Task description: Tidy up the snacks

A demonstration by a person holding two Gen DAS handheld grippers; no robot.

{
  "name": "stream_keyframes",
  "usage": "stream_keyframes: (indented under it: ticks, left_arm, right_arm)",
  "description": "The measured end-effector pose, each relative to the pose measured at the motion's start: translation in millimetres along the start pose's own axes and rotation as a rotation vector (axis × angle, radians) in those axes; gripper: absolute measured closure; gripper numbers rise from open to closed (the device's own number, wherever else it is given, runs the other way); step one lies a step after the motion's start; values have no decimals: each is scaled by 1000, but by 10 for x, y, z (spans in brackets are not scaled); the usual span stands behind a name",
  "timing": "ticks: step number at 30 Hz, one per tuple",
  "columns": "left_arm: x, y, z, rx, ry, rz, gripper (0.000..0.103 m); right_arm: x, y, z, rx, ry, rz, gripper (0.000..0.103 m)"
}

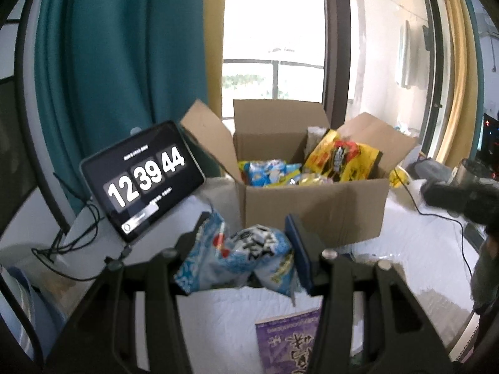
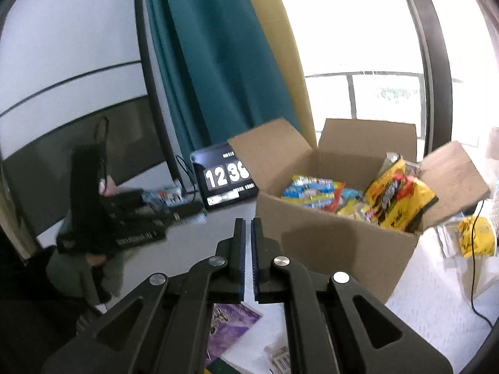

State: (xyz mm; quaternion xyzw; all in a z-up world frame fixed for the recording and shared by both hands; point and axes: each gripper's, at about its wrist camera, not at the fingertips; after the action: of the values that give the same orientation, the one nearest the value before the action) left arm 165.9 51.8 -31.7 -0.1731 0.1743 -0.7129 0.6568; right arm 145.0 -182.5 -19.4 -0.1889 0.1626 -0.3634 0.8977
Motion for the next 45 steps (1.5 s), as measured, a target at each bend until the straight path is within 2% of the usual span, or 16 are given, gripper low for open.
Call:
stream_keyframes:
  ticks: [4,5,7,8,9,10,17,19,22,27,35,38,41,45]
  left_arm:
    - [-55,-34,-54,-7,-12,6,54]
    - [-71,-37,-83,-12,-15,8,54]
    - [-122,-35,-165,-27,-22,11,54]
    - [-155,-27,-223,-41,-26,13,54]
    - [-189,-15,-287,-57,-30,13,54]
    - [-225,1,-359,-74,-34,13,54]
    - [-385,177,-953,-213,-42,9,54]
    - [-414,230,-1099,-250,-43,0,54]
    - [-411,302,-1288,-298,-32,-5,54]
    - [-327,430,-1493,-365,-16,-55,54]
    - [-262,476,-1508,-371,-3,-68,54]
    - [-252,477,-1501,-371,3,-68,54]
    - [-250,485,-1501,-371,4,-67,54]
    - [-255,474,-1499,-365,-4,-69,54]
  right_arm:
    - [22,280,-246,-134,19,-29,99]
    - [34,352,-315,-166,37,-28,95]
    - [60,534,-492,-246,96,-23,80]
    - [72,604,-577,-275,127,-27,63]
    - [77,662,-649,-301,152,-33,52]
    - [76,737,-725,-336,178,-37,51]
    - [48,1111,-1181,-518,359,-72,51]
    - [54,1163,-1251,-541,394,-85,51]
    - [21,1207,-1248,-542,397,-108,51]
    - [-73,1299,-1276,-539,401,-86,51]
    - [-143,1387,-1236,-520,445,-31,51]
    - [-168,1438,-1260,-519,495,58,51]
    - [-254,1471,-1243,-512,457,41,51]
    - [-321,1511,-1222,-519,412,13,84]
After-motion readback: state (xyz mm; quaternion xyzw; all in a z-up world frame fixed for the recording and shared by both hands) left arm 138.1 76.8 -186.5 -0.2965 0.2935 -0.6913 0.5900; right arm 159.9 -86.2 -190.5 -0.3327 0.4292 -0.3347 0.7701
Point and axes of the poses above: each gripper's, at about its wrist camera, not at the fingertips, and y roughly the way its jaws point, x to its right, z to its top
